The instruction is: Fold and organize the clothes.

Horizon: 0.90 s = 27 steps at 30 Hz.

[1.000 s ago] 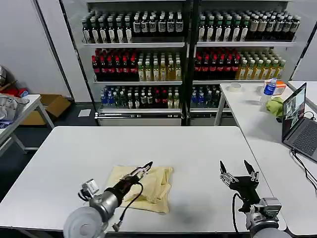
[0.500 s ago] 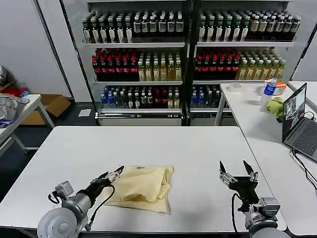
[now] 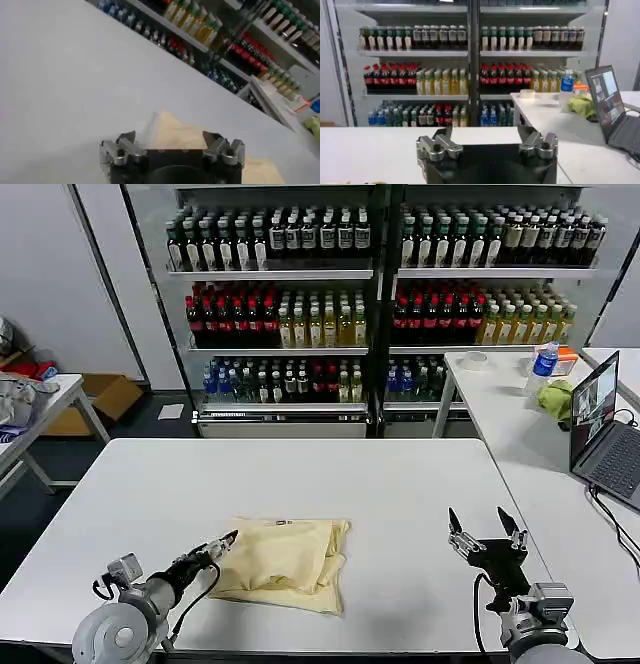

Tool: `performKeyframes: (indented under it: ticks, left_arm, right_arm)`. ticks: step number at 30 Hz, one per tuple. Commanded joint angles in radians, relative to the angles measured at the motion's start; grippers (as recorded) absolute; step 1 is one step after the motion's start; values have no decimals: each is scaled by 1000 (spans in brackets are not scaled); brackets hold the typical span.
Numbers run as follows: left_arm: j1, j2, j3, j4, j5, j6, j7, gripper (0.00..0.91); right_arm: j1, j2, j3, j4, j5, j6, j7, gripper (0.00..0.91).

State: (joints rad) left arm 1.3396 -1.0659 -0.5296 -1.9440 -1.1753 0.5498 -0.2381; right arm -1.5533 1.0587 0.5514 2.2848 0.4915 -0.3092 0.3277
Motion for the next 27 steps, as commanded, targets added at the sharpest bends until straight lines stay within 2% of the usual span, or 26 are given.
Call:
performKeyframes:
  ticks: [1,19,20,21,24,27]
  left_arm:
    - [-17,-15,-3,40,-82,26,10,907]
    - [-54,-43,34,100,-108,25,37,907]
    - [-54,-46,36,100,-109,25,39,595]
    - [-53,-50,39,99,-110,23,40,373]
    - [-52,-55,44,102,-110,20,42,131]
    - [-53,-54,41,110,-111,17,45,30]
  right_arm:
    - [5,0,4,-1,2,-2,2,907]
    - [-7,8,15,12,2,-8,8,907]
    - [-7,10,14,14,2,-9,8,907]
    - [-8,11,14,15,2,-10,9,907]
    - [-9,12,15,17,2,-12,10,907]
    - [-11,11,17,22,2,-13,11,907]
